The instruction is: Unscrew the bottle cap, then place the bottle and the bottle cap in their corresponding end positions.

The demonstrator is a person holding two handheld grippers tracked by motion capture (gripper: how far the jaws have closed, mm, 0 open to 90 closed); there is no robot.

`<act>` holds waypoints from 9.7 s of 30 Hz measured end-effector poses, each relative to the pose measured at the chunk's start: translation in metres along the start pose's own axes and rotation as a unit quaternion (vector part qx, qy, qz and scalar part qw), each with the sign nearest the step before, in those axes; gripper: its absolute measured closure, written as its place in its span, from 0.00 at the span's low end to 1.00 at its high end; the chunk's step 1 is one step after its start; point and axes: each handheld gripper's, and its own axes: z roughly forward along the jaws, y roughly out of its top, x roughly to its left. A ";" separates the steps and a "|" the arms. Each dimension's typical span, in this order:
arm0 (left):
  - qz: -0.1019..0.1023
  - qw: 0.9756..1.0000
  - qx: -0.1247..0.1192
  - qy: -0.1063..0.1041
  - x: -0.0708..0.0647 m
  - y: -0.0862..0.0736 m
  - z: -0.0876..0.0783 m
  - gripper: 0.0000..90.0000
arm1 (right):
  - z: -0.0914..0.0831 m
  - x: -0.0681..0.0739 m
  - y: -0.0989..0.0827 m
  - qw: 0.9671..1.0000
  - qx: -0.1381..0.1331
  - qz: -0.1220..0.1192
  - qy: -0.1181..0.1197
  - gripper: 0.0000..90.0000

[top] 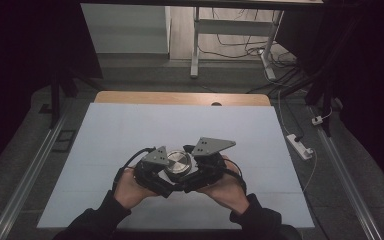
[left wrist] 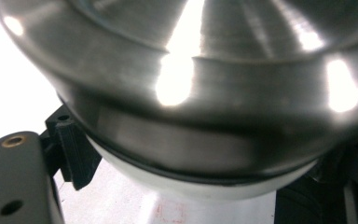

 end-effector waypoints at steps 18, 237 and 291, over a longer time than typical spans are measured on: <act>0.060 0.994 0.002 -0.092 -0.011 0.004 0.003 0.18 | -0.007 -0.038 -0.012 0.968 -0.026 0.012 0.249 0.15; -0.032 0.995 0.013 0.090 0.114 -0.016 0.082 0.17 | 0.065 -0.008 -0.133 0.987 0.138 -0.023 0.073 0.21; -0.053 0.994 0.037 0.083 0.114 -0.023 0.082 0.07 | 0.065 -0.002 -0.130 0.984 0.160 -0.047 0.067 0.07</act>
